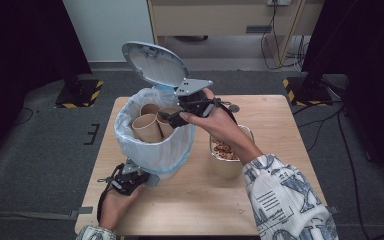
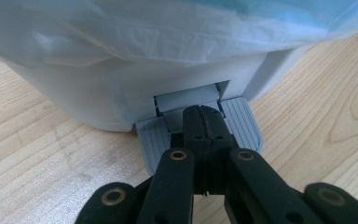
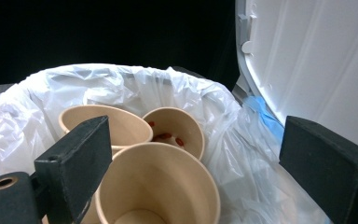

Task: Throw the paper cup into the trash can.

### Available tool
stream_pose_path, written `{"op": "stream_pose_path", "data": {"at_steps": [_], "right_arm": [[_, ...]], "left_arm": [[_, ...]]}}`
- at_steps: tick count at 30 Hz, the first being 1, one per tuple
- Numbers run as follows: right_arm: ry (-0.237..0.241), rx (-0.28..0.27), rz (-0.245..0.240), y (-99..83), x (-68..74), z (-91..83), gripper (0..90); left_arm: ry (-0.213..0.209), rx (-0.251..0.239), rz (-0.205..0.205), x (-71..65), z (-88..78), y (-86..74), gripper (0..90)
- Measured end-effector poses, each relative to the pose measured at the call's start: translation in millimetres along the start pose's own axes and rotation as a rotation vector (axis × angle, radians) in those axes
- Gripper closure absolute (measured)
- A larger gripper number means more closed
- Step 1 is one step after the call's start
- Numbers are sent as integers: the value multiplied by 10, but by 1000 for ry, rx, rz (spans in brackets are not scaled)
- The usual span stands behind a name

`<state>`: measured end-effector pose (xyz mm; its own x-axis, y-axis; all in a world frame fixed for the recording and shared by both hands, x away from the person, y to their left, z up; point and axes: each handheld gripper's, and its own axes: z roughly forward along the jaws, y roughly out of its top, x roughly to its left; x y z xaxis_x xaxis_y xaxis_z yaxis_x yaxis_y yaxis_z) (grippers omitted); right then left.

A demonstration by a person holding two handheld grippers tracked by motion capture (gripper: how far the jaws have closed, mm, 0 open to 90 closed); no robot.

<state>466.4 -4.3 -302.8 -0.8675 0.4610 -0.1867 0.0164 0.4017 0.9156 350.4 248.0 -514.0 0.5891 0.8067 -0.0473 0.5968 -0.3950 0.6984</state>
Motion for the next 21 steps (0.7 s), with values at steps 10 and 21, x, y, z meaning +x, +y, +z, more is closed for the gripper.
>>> {"op": "stream_pose_path", "data": {"at_steps": [10, 21], "right_arm": [[-8, 0, 19, -67, -63, -117, 86], [-28, -1, 37, -132, -132, -232, 84]], "left_arm": [[1, 0, 0, 0, 0, 0, 896], [0, 0, 1, 0, 0, 0, 895]]}}
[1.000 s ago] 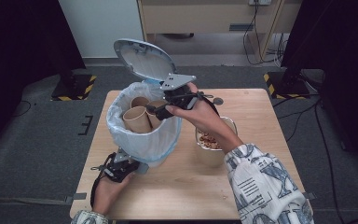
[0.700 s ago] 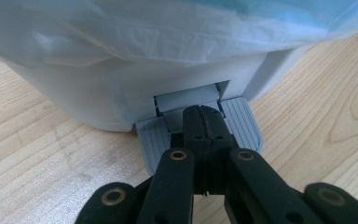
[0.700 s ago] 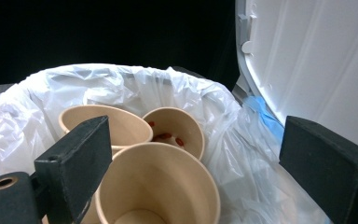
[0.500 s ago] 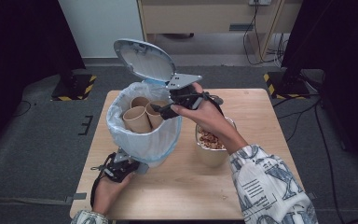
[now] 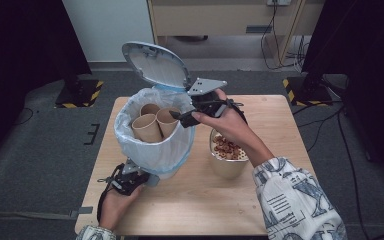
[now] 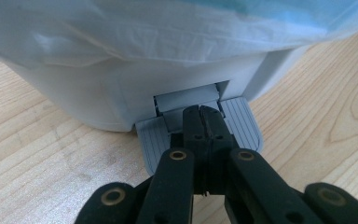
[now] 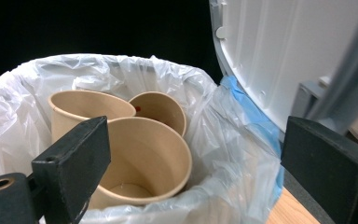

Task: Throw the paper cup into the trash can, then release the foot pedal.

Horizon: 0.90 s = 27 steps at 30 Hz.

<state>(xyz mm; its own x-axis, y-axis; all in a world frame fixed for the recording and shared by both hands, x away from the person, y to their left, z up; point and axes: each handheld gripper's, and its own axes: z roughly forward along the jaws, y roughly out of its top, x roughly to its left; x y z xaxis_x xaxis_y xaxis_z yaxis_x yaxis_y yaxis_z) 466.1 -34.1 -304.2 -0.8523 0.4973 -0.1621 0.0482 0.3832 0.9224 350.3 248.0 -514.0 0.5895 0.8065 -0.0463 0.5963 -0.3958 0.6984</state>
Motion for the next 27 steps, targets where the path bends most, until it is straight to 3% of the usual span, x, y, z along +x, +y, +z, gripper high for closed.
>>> {"op": "stream_pose_path", "data": {"at_steps": [20, 27], "right_arm": [[-49, -8, 34, -159, -187, -272, 84], [-98, -3, 58, -296, -333, -433, 81]], "left_arm": [[0, 0, 0, 1, 0, -1, 895], [-1, -1, 6, -13, -6, -1, 871]]}}
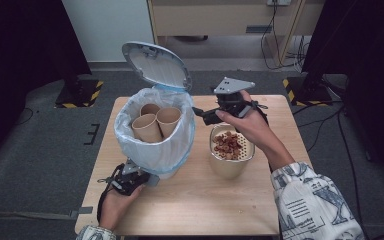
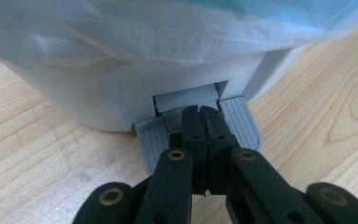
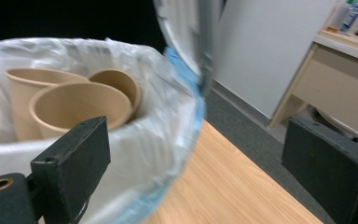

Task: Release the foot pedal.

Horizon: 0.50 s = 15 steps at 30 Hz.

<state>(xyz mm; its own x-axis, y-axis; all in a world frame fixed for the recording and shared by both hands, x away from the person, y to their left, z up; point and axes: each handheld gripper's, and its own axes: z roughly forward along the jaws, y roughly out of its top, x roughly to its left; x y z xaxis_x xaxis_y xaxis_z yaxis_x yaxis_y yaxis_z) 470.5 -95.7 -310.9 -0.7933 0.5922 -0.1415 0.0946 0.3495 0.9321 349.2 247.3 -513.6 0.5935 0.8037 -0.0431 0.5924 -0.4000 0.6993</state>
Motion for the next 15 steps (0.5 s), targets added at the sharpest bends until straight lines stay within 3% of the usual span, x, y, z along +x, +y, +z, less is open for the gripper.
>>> {"op": "stream_pose_path", "data": {"at_steps": [2, 4, 8, 15], "right_arm": [[-16, 1, 10, -43, -59, -43, 81], [-32, 2, 22, -88, -123, -89, 81], [-68, 9, 37, -187, -242, -193, 81], [-133, 26, 63, -394, -410, -402, 78]], "left_arm": [[-2, 4, 1, -17, -8, 3, 823], [37, 13, 33, -61, -41, 11, 773], [34, -47, -28, -25, -231, -31, 674], [116, -64, -86, 107, -392, -134, 404]]}}
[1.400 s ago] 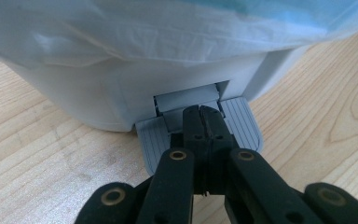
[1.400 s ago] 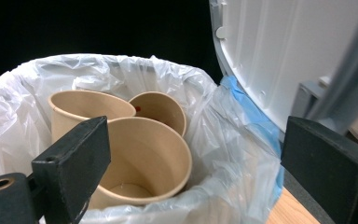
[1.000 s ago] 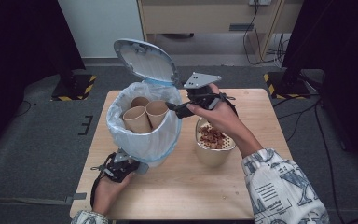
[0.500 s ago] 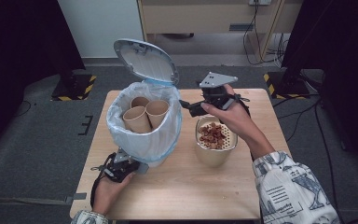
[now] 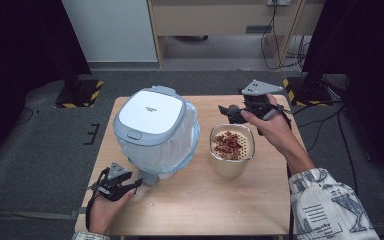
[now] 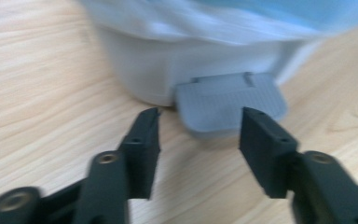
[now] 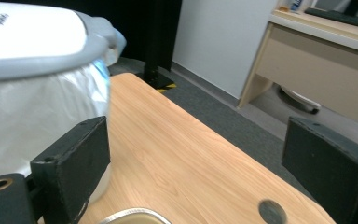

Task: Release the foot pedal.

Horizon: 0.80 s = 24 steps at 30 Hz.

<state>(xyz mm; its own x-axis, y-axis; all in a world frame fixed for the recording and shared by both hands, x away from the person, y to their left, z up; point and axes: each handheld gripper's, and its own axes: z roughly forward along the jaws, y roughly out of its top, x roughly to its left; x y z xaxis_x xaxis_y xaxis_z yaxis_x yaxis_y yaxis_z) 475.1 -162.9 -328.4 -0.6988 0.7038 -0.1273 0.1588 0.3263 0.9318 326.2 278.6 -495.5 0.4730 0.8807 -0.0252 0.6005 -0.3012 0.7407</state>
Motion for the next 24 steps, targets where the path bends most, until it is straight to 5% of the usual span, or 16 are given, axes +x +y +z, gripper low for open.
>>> {"op": "stream_pose_path", "data": {"at_steps": [6, 11, 24], "right_arm": [[-70, 15, 36, -200, -169, -168, 77], [-123, 32, 65, -416, -287, -295, 77], [-213, 68, 124, -826, -437, -483, 71]], "left_arm": [[37, 6, -32, 109, 20, -23, 204], [43, 33, -27, 128, 71, -33, 125], [76, 18, -63, 261, 102, -75, 71]]}}
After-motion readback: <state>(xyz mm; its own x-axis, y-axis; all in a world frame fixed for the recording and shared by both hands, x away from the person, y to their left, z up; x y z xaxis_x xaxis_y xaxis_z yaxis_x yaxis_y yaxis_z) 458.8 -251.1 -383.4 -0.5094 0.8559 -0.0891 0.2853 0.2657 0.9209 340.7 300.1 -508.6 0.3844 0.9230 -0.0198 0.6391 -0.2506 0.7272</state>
